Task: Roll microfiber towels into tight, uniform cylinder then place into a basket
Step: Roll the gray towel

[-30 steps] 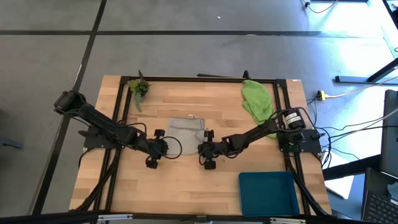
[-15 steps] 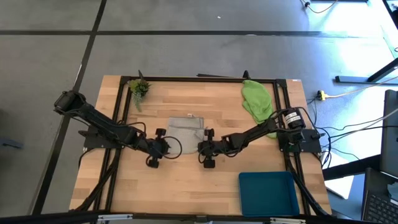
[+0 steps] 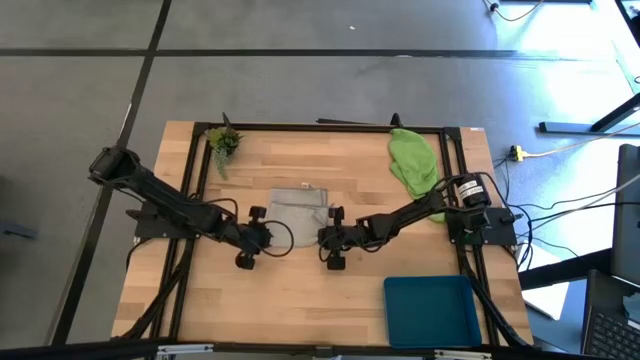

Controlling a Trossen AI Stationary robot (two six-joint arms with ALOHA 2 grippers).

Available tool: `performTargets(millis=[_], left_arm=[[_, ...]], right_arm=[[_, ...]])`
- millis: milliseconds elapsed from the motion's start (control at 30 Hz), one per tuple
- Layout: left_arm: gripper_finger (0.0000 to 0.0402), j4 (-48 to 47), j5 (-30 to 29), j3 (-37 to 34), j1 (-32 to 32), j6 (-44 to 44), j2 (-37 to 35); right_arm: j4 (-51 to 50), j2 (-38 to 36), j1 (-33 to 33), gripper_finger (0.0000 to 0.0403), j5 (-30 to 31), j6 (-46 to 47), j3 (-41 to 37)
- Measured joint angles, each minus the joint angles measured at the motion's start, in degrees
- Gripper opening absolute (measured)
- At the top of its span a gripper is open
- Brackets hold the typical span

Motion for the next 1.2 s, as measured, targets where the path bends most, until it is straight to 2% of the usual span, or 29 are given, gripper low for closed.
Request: performTargets(millis=[300,567,667,833,1000,1200], left_arm=[[0.0110,0.32,-0.28,0.05,0.00,-0.08,6.46],[0.0108,-0.60,-0.62,0.35,-0.07,-0.13,8.99],[0.0085,-1.57,-0.74,0.42,-0.09,-0.15,9.03],[0.0010,-1.77,0.17,0.41,-0.09,-0.11,9.02],[0.0002,-3.79,2.31,1.34,0.12,-0.02,6.79],[0.0001,-7.89,9.10,5.81,2.22,-0.22,4.56]], right_arm=[[0.07,0.00,0.02,0.0020,-0.05,0.03,0.00],[0.09,0.00,0.02,0.0021,-0.11,0.04,0.00],[0.09,0.00,0.02,0.0021,-0.13,0.04,0.00],[0.11,0.00,0.02,0.0021,-0.12,0.07,0.00],[0.31,0.00,0.02,0.0021,-0.55,0.07,0.02],[0.42,0.02,0.00,0.0021,-1.53,0.07,0.04]])
